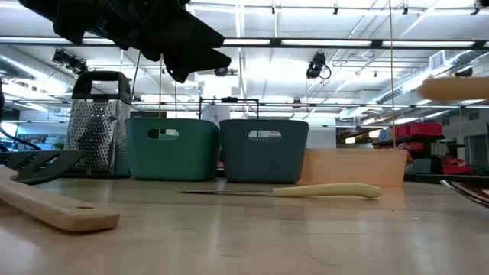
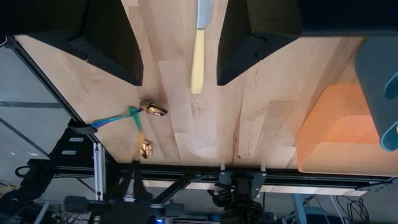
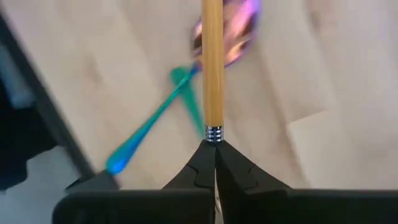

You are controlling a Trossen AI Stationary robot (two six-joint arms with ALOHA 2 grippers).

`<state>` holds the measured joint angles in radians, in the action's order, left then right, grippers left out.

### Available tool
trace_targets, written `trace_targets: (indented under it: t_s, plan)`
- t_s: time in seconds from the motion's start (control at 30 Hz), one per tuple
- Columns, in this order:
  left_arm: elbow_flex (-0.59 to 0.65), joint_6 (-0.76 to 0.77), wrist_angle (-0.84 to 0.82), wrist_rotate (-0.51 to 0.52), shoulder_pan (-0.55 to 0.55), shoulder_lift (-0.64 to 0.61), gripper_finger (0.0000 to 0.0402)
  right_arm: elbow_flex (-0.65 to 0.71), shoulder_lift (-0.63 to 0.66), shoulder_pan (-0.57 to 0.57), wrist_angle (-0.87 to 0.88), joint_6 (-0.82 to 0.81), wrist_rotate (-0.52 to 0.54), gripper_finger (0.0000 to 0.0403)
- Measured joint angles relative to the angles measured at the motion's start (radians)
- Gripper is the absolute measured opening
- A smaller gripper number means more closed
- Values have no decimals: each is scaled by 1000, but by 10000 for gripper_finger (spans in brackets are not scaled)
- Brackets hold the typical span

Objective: Pick & Place Kitchen Items
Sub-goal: Put the yellow spoon into the orange bin

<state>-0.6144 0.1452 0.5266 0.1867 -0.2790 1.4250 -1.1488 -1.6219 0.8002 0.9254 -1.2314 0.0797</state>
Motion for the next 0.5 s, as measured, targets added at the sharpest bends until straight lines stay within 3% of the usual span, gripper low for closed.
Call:
trace_targets:
  t_s: [0.5]
  plan:
    - [0, -1, 0, 0, 0, 0, 210, -1, 7, -286, 66, 180, 74, 4]
